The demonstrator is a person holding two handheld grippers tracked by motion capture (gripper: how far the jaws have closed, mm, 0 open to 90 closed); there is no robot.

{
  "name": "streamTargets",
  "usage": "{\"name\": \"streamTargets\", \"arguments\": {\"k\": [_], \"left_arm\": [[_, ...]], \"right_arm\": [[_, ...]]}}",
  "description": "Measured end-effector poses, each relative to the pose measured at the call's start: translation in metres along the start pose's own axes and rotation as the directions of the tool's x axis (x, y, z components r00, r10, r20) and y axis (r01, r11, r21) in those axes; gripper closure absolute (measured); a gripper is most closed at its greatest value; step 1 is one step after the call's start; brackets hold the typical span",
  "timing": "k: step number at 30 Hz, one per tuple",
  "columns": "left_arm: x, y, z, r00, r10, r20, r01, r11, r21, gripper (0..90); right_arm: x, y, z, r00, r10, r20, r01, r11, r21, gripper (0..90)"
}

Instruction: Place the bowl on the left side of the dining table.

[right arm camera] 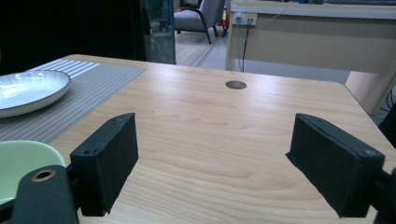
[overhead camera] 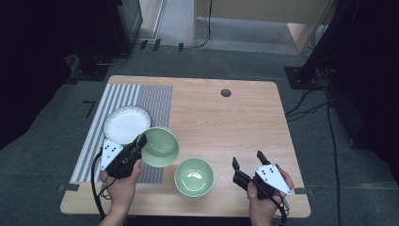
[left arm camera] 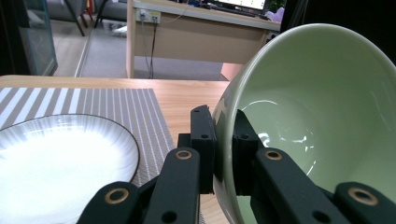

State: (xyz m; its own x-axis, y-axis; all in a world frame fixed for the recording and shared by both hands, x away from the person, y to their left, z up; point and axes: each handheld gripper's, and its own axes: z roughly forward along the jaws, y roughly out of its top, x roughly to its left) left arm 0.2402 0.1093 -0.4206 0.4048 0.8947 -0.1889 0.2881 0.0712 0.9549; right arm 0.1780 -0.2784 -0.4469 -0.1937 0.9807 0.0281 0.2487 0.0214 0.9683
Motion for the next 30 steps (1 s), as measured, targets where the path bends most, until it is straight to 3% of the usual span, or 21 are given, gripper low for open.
{"name": "streamTargets", "arguments": {"k": [21, 30], "left_arm": [[0.035, 0.0, 0.0, 0.9956, -0.048, -0.081, 0.048, 0.9989, -0.003, 83.2], [0.049, -0.001, 0.001, 0.9923, -0.062, -0.107, 0.063, 0.998, 0.002, 83.2]], "right_arm": [[-0.032, -0.02, -0.003, 0.9981, -0.021, 0.057, 0.018, 0.9981, 0.059, 15.4], [-0.047, -0.025, -0.003, 0.9966, -0.003, 0.083, -0.003, 0.9975, 0.07, 15.4]]}}
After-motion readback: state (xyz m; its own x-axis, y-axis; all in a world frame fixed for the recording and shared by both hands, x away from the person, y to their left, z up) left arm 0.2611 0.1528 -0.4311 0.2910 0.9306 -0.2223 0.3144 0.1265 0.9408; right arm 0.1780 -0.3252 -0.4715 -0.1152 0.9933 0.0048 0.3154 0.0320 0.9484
